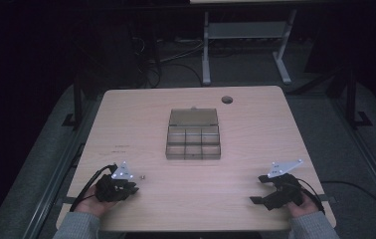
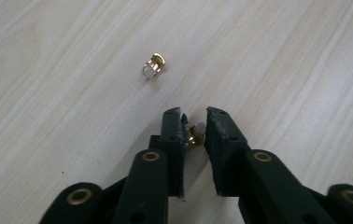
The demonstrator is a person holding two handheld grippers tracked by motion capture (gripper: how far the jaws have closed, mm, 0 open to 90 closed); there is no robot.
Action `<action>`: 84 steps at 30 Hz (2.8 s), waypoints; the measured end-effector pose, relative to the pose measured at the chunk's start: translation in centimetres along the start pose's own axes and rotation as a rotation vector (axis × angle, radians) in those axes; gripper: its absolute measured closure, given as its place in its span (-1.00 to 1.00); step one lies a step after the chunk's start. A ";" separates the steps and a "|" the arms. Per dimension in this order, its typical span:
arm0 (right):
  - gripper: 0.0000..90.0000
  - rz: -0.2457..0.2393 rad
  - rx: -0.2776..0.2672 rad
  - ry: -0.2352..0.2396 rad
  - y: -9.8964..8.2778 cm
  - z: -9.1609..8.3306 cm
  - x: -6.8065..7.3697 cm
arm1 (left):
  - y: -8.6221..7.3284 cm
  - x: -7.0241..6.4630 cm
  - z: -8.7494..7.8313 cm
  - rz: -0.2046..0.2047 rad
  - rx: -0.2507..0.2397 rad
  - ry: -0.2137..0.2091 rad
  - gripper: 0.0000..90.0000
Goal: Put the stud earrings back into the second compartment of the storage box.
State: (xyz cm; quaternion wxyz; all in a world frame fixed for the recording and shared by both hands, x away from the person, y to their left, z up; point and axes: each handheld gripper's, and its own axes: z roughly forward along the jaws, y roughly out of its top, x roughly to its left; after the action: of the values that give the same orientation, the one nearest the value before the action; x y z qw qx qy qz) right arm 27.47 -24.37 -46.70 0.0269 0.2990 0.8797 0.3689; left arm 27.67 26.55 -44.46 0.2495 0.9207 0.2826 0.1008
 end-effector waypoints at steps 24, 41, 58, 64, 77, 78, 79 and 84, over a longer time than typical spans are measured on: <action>-0.68 0.012 -0.015 -0.005 -0.2 -0.2 0.0 | 0.4 0.4 -1.4 -0.050 -0.022 -0.049 0.89; -0.68 0.012 -0.022 0.004 -0.3 -0.2 0.0 | 6.0 1.7 -1.8 -0.057 -0.013 -0.094 0.89; -0.68 0.012 -0.030 0.009 -0.3 -0.3 0.0 | 12.0 3.3 -0.4 -0.097 -0.014 -0.107 0.89; -0.68 0.012 -0.031 0.011 -0.3 -0.3 0.0 | 13.6 3.6 0.2 -0.086 0.003 -0.104 0.89; -0.68 0.014 -0.036 0.018 -0.2 -0.3 -0.1 | 16.7 4.2 2.0 -0.082 0.038 -0.102 0.89; -0.68 0.013 -0.038 0.018 -0.2 -0.3 -0.1 | 16.9 4.3 2.1 -0.081 0.039 -0.101 0.89; -0.68 0.013 -0.038 0.018 -0.2 -0.3 -0.1 | 16.9 4.3 2.1 -0.081 0.039 -0.101 0.89; -0.68 0.013 -0.042 0.018 -0.3 -0.4 -0.1 | 18.3 4.4 2.6 -0.069 0.055 -0.095 0.89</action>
State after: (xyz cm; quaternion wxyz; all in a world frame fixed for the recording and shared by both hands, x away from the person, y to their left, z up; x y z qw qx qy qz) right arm 27.31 -24.83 -46.61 0.0230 0.3006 0.8701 0.3900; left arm 40.70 14.94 -37.02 0.2407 0.9206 0.3047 0.0403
